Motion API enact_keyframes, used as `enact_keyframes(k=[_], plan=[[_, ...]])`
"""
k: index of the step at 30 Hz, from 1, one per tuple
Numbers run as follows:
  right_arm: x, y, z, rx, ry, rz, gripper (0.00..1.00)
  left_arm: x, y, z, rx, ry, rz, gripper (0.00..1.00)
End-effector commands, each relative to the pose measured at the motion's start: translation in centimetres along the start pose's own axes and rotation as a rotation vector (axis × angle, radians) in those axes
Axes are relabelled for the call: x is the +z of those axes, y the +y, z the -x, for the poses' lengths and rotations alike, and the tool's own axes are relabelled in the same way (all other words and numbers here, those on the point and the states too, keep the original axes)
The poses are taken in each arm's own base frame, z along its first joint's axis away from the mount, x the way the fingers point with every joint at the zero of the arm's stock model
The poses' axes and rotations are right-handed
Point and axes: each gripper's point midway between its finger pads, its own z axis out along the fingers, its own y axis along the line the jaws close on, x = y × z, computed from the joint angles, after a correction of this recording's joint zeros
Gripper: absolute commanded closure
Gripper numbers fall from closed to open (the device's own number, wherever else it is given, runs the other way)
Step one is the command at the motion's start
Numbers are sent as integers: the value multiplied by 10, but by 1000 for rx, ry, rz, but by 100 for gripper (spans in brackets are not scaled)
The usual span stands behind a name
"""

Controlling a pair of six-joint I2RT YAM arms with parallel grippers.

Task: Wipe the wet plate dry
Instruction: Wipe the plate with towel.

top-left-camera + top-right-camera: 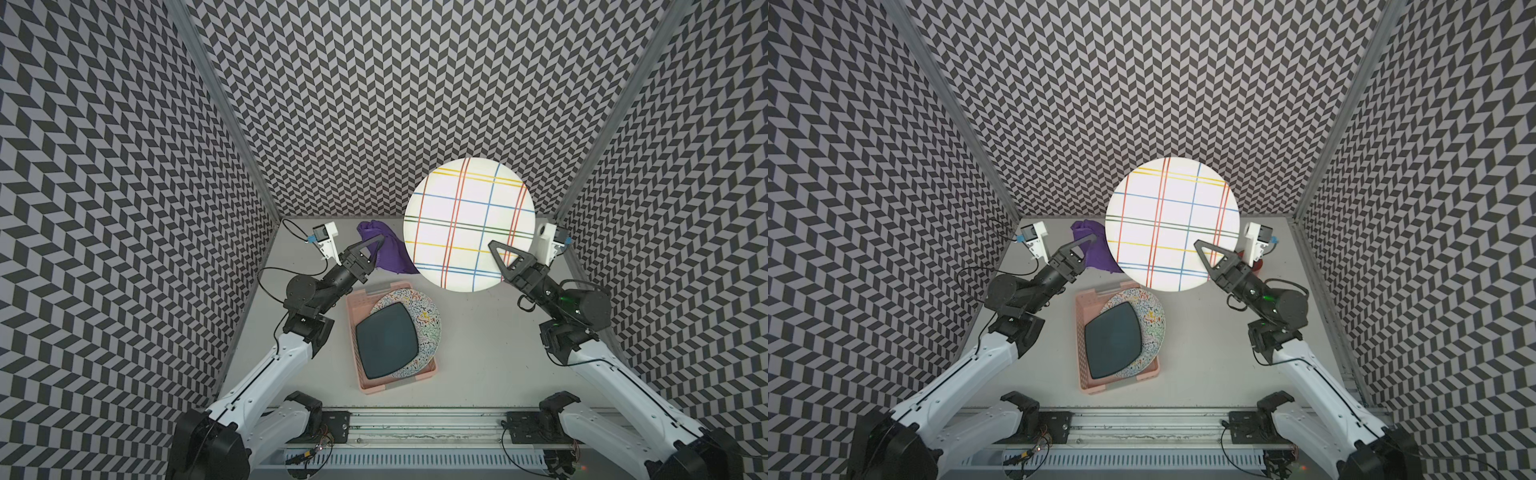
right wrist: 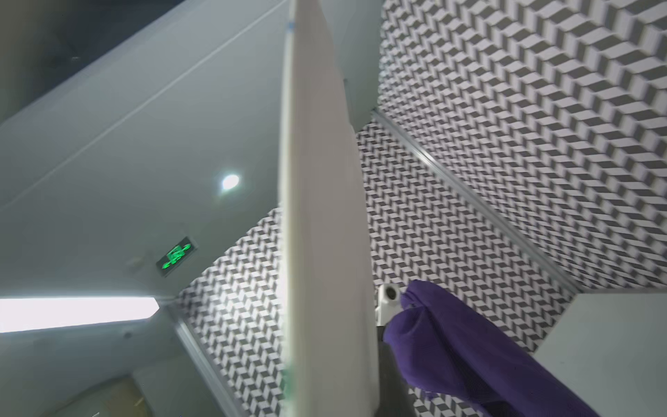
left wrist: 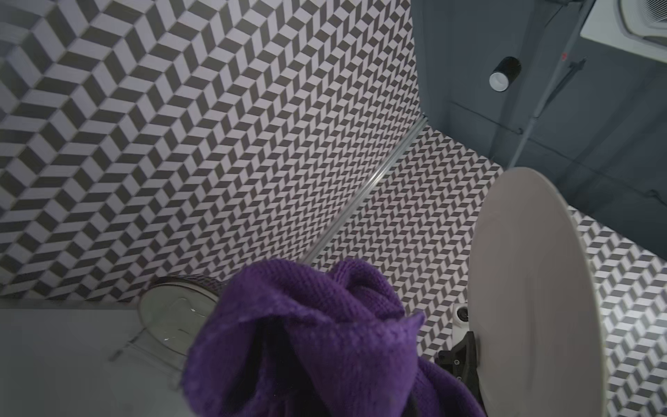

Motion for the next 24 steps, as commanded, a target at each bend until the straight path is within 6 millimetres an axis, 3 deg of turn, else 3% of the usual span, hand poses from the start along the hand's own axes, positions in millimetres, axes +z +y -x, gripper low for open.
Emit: enact_keyframes(k=[1, 5, 8, 12, 14, 17, 21, 24], plan=[[-1, 41, -17, -16, 58, 207, 100, -5, -76, 5, -146, 40, -360, 100], [13, 23, -38, 19, 91, 171, 100, -9, -116, 8, -232, 52, -554, 100], [25, 18, -48, 38, 115, 169, 100, -7, -135, -2, -270, 74, -628, 100], [34, 11, -34, 52, 44, 168, 100, -7, -146, -32, -301, 133, -651, 100], [36, 1, -13, 30, -3, 115, 100, -15, -132, -49, -304, 147, -591, 100], [18, -24, 27, -7, -109, -10, 100, -32, -102, -58, -259, 127, -451, 100], [-24, -73, 60, -81, -210, -286, 100, -42, -58, -52, -63, 110, -146, 100], [-68, -118, 70, -179, -272, -591, 100, -48, -38, -27, 191, 64, 112, 100]])
